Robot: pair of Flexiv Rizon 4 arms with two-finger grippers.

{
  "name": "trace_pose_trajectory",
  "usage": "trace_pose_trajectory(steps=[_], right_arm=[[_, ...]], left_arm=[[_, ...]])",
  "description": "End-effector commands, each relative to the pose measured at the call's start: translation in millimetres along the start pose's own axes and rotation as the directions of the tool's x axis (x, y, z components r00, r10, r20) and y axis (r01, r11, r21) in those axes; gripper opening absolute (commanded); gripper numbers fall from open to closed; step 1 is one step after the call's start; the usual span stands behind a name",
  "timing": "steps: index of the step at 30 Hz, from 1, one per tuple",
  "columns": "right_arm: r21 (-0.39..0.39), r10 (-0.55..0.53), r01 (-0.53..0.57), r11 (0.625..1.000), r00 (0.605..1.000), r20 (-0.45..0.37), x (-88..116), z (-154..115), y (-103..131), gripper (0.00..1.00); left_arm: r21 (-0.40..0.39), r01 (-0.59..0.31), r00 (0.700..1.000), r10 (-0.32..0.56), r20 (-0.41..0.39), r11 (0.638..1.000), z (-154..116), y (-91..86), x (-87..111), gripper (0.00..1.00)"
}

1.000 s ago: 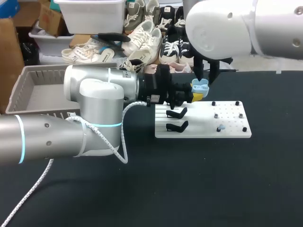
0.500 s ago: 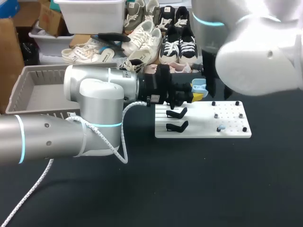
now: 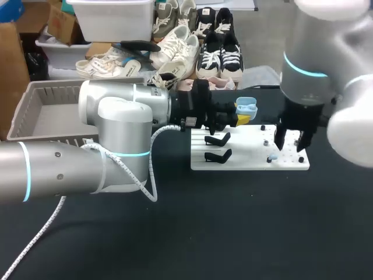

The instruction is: Pick up each earbud case from the left stands, insert the matching earbuds, close the lid, and place the case in the box.

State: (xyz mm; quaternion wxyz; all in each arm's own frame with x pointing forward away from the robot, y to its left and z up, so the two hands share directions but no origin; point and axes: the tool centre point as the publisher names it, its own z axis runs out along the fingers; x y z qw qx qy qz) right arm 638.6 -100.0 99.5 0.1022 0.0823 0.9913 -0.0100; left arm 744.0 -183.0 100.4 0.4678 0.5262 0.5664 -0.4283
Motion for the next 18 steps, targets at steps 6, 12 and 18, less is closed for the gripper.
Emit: trace_pose_trajectory(steps=[6,12,18], right_arm=[[-0.297,-0.026,0.046,0.954,0.997,0.070,1.2,14.8,2.4,0.36],[-0.317,-0.036,0.062,0.946,0.996,0.087,1.0,26.5,12.5,0.37],[-0.280,-0.021,0.045,0.959,0.996,0.089,-1.0,37.0,17.8,0.37]], left_arm=[[-0.004,-0.001,1.000,0.001,0.003,1.000,-0.5,-1.3,0.4,0.00],[-0.004,-0.001,1.000,0.001,0.003,1.000,-0.5,-1.3,0.4,0.00],[-0.004,-0.001,1.000,0.001,0.003,1.000,-0.5,-1.3,0.4,0.00]])
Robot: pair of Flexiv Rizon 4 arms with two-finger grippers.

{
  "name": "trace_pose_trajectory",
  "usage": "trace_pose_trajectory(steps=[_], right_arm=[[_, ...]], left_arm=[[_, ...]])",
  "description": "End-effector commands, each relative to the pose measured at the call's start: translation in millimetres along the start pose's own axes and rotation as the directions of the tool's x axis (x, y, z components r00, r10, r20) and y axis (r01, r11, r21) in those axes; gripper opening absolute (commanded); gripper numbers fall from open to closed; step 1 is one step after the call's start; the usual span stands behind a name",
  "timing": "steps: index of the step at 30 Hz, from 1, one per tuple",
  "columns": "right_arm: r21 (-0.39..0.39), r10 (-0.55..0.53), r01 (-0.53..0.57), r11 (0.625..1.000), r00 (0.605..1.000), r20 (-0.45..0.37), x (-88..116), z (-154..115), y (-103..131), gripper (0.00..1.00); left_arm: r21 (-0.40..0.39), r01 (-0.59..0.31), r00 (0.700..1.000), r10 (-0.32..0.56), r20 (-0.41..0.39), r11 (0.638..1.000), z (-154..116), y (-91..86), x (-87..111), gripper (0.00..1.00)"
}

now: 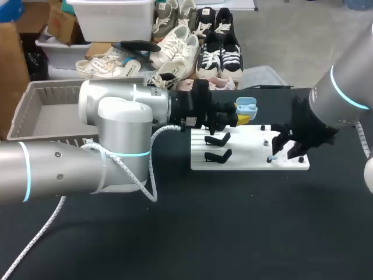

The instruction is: Pick up each earbud case from the left stands, insert the matching earbuds, close the lid, and place the case in the box.

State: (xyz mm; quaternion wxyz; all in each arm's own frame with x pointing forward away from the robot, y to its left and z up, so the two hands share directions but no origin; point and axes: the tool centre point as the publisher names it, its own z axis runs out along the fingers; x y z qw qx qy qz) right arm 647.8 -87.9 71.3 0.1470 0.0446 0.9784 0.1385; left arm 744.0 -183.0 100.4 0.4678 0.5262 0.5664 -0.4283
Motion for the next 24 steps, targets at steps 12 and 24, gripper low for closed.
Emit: trace_pose_trajectory(steps=[12,24], right_arm=[[0.083,0.019,-0.019,0.996,1.000,0.000,-1.7,28.4,2.2,0.35],[0.110,0.040,-0.039,0.993,0.999,-0.003,-4.8,38.6,-2.5,0.36]], left_arm=[[-0.004,-0.001,1.000,0.001,0.003,1.000,-0.5,-1.4,0.4,0.00],[-0.004,-0.001,1.000,0.001,0.003,1.000,-0.5,-1.4,0.4,0.00]])
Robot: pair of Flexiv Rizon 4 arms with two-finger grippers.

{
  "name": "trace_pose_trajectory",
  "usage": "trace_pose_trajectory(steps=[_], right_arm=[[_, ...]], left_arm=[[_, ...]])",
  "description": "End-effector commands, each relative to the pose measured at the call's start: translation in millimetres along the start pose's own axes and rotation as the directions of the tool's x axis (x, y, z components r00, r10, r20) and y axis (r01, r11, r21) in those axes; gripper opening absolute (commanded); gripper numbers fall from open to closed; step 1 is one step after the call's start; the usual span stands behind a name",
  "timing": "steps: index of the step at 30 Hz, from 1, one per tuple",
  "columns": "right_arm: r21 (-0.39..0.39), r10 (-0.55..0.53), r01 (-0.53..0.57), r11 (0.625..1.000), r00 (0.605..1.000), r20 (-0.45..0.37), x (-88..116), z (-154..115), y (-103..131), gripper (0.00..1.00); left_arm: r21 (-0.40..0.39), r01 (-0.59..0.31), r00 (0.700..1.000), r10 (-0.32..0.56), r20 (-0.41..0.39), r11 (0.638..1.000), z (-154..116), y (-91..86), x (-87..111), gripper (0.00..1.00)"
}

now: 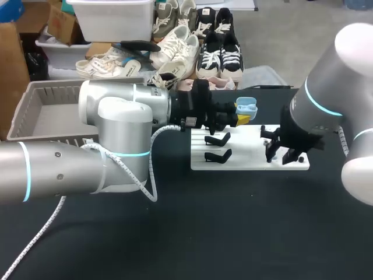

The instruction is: Pick up each earbud case from the left stands, insert the matching earbuds, close the lid, and place the case in the box.

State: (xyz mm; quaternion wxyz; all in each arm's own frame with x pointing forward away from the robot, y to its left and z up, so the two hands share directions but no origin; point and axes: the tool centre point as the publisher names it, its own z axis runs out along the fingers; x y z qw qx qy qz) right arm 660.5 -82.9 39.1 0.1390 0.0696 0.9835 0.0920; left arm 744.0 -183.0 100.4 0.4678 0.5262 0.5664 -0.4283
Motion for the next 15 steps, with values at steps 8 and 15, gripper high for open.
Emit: trace_pose_trajectory(steps=[8,15], right_arm=[[0.014,0.024,-0.024,1.000,1.000,-0.010,-6.3,10.8,-4.4,0.35],[0.010,0.032,-0.032,0.999,0.999,-0.019,-8.5,15.0,-5.0,0.33]], left_arm=[[-0.004,-0.001,1.000,0.001,0.003,1.000,-0.5,-1.4,0.4,0.00],[-0.004,-0.001,1.000,0.001,0.003,1.000,-0.5,-1.4,0.4,0.00]])
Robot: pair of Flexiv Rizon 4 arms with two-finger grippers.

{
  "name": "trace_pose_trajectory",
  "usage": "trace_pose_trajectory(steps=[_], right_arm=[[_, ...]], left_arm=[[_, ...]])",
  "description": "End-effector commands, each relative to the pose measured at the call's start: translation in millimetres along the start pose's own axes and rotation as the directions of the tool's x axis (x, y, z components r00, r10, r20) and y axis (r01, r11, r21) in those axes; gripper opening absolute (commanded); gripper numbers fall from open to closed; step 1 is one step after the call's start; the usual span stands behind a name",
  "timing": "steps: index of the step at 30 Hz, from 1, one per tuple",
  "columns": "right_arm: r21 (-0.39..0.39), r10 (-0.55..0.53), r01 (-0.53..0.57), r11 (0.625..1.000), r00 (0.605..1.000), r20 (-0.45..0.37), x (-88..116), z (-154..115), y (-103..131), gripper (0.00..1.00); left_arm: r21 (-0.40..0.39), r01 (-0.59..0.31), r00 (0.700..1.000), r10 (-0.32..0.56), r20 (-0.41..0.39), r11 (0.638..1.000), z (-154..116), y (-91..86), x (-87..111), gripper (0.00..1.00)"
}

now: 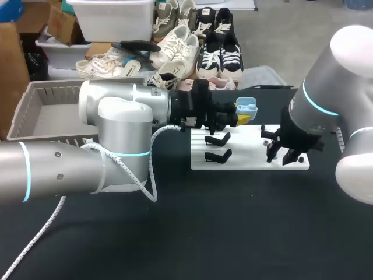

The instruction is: Pick up each earbud case from the left stands, insert the matching earbuds, close the lid, and place the case in the box.

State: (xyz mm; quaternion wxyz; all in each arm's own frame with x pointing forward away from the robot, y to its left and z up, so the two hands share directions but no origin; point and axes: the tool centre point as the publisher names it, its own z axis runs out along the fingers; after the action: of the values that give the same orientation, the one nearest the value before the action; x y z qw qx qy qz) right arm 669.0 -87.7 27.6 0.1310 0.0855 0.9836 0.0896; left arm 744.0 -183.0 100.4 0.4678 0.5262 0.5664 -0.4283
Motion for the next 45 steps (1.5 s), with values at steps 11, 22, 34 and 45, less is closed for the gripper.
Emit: trace_pose_trajectory(steps=[11,22,34,45], right_arm=[[-0.005,0.005,-0.005,1.000,1.000,-0.019,-7.0,7.2,1.9,0.32],[-0.008,0.002,-0.002,1.000,1.000,-0.025,-6.8,10.7,3.1,0.26],[-0.006,0.000,0.000,1.000,1.000,-0.031,-7.3,12.1,6.0,0.00],[0.011,0.016,-0.016,1.000,1.000,0.017,-1.8,-17.9,5.3,0.00]], left_arm=[[-0.004,-0.001,1.000,0.001,0.003,1.000,-0.5,-1.4,0.4,0.00],[-0.004,-0.001,1.000,0.001,0.003,1.000,-0.5,-1.4,0.4,0.00],[-0.004,-0.001,1.000,0.001,0.003,1.000,-0.5,-1.4,0.4,0.00],[-0.004,-0.001,1.000,0.001,0.003,1.000,-0.5,-1.4,0.4,0.00]])
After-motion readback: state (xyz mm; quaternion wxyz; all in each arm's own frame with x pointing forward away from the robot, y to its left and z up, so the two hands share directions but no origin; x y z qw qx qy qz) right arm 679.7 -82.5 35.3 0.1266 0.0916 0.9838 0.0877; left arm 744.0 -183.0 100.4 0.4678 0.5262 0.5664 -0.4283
